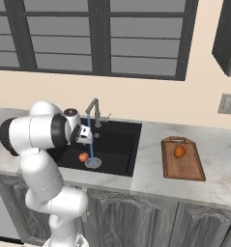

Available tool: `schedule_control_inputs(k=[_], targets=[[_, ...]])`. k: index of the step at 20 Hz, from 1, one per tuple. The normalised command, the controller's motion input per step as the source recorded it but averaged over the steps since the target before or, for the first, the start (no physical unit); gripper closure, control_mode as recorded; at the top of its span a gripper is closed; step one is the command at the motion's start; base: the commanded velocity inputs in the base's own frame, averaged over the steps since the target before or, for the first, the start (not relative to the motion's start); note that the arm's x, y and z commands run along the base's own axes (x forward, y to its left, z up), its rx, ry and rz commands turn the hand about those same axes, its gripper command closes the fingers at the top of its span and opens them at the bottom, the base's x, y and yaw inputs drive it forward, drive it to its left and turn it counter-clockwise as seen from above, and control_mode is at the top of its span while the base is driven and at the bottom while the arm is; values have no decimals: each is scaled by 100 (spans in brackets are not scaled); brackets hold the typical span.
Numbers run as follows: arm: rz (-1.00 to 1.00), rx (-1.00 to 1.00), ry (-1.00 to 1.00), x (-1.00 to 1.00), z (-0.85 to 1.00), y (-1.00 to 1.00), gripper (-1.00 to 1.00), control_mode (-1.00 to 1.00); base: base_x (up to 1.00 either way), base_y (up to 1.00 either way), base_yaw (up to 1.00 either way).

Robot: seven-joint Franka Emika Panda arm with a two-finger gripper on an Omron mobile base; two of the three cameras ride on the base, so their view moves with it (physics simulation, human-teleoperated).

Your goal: Pick the mango, peach from the sink and place them on the cutting board to airdry. Then turn off the sink faucet.

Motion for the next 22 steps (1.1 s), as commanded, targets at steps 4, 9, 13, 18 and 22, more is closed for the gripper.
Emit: schedule_control_inputs(k=[4, 9, 13, 18, 22], targets=[[0, 0, 0, 30, -35, 1, -100, -100, 0, 0, 0], [0, 0, 0, 34, -32, 7, -100, -100, 0, 0, 0], [0, 0, 0, 30, -27, 10, -100, -100, 0, 0, 0], [0, 0, 0, 11, -8, 0, -100, -100, 0, 0, 0], [0, 0, 2, 2, -3, -4, -100, -100, 0, 0, 0]])
